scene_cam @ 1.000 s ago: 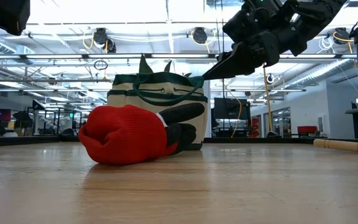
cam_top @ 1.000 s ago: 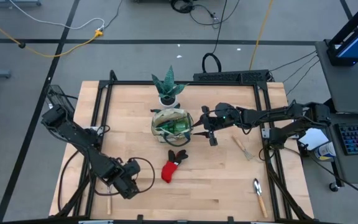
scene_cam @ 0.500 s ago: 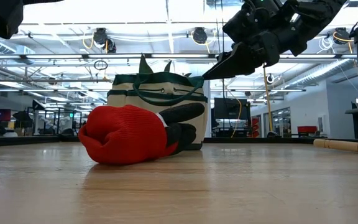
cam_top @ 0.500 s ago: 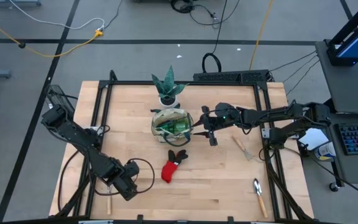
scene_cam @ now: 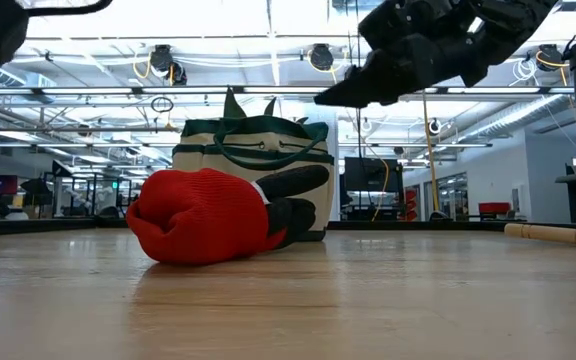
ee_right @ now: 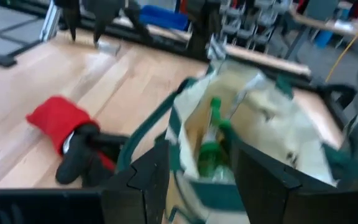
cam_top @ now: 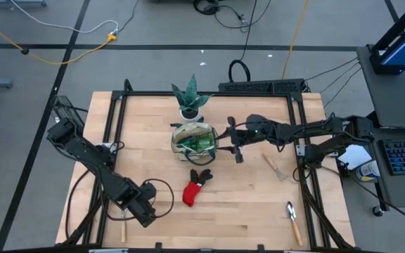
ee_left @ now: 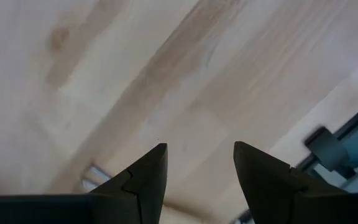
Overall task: Pick & Place Garden tools in Gardening bag
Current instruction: Put the left brown hand rake into the gardening bag
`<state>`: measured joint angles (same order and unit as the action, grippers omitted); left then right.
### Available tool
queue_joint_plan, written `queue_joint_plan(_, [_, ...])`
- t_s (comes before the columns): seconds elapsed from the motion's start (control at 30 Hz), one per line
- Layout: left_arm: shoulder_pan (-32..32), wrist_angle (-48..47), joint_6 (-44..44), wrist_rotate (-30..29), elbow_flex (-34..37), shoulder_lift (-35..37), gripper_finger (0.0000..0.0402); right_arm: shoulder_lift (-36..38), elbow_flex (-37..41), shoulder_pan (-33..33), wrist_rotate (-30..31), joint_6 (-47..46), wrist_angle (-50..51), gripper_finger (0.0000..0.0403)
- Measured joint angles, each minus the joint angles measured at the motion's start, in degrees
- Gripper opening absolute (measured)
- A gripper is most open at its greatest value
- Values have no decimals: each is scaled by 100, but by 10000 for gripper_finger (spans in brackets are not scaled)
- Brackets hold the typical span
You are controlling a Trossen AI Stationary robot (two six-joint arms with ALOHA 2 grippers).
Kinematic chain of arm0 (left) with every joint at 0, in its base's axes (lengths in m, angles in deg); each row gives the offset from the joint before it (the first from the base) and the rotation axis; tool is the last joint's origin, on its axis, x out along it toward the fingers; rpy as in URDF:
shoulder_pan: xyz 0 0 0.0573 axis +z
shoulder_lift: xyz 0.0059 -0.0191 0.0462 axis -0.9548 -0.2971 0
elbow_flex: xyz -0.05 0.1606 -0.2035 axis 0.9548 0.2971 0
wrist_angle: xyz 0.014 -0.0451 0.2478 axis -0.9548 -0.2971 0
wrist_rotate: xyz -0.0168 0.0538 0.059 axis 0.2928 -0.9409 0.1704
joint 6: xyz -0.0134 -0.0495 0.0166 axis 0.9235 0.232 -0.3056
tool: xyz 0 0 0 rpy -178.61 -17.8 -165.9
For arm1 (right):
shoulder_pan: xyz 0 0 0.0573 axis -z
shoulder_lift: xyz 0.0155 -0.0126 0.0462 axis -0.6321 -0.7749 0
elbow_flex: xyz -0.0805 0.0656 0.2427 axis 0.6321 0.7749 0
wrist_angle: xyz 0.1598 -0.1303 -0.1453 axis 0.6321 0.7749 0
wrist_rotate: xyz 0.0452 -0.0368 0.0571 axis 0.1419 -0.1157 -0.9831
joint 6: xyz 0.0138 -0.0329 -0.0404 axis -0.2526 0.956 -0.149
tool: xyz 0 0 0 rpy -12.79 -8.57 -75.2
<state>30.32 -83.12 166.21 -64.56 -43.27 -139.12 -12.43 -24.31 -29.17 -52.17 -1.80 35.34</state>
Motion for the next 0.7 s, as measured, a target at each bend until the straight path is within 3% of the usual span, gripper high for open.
queue_joint_plan(0.2, [-71,-43,705,626,0,0,191,0,0,0,2,0,-464,160])
queue_joint_plan(0.7, [-840,-36,2970,403,0,0,191,0,0,1,1,-239,-431,160])
